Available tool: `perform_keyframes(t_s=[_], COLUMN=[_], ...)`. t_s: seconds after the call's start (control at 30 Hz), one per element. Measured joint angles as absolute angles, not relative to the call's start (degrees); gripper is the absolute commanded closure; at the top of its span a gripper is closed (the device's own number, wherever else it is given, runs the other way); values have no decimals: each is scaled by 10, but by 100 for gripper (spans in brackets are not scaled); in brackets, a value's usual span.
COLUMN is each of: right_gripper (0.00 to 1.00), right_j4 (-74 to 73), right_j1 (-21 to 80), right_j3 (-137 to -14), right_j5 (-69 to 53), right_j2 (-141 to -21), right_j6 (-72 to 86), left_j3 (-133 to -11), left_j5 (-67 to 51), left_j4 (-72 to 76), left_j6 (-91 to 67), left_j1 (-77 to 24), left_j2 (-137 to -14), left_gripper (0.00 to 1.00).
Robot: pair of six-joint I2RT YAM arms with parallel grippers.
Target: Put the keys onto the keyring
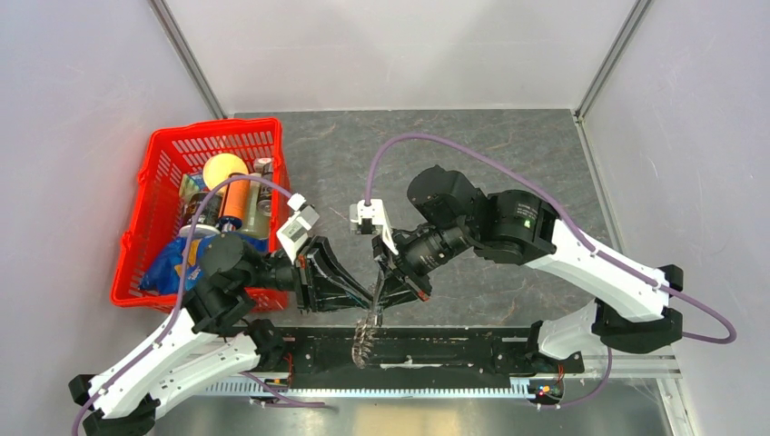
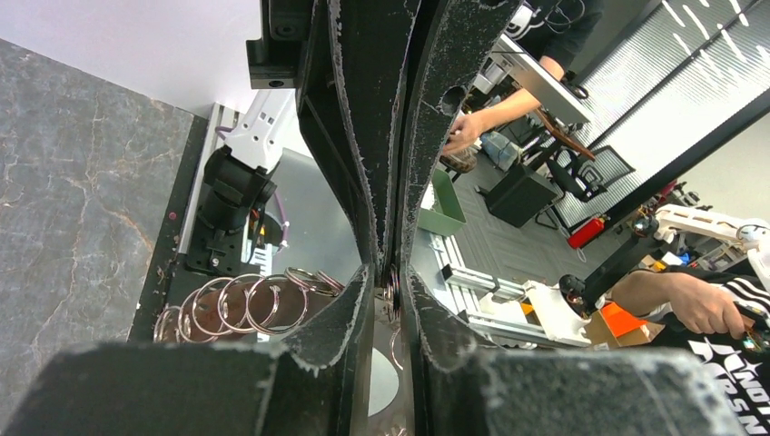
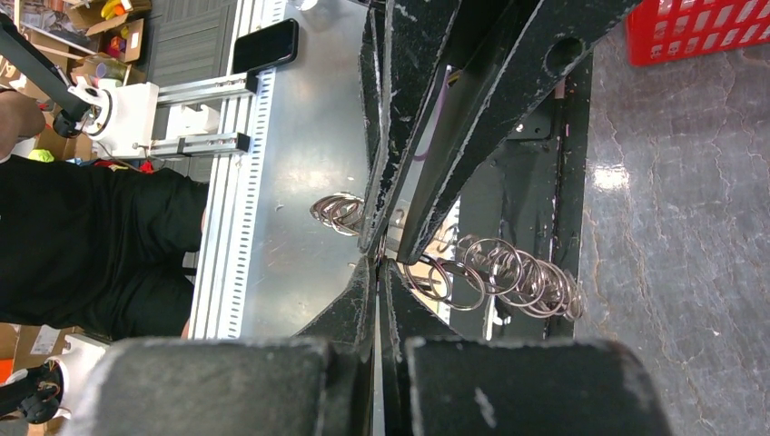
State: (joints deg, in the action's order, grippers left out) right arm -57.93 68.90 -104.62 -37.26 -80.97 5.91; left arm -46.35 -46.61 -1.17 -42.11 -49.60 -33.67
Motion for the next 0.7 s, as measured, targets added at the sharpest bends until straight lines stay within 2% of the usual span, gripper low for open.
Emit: perform_keyframes(t_s=[0.2, 0.3, 0.63, 0.67, 0.7], right_gripper=[100, 100, 100, 97, 88], right_j4=[-583, -588, -599, -599, -599], right_j1=[689, 689, 689, 689, 689], right_j3=[-1052, -1054, -1060, -1060, -1060], right_j5=[-373, -373, -372, -371, -371], right_j2=[-815, -819, -825, -825, -825], right_j6=[59, 59, 59, 59, 59], left_j3=[-463, -463, -463, -463, -463], left_j5=[-469, -471, -475, -474, -471], left_j4=[-14, -16, -23, -23, -25], left_j6=[-421, -421, -420, -420, -419], left_j1=[-496, -496, -496, -496, -496], left_j2=[-336, -336, -335, -335, -334], left_gripper=[84, 97, 98, 98, 98])
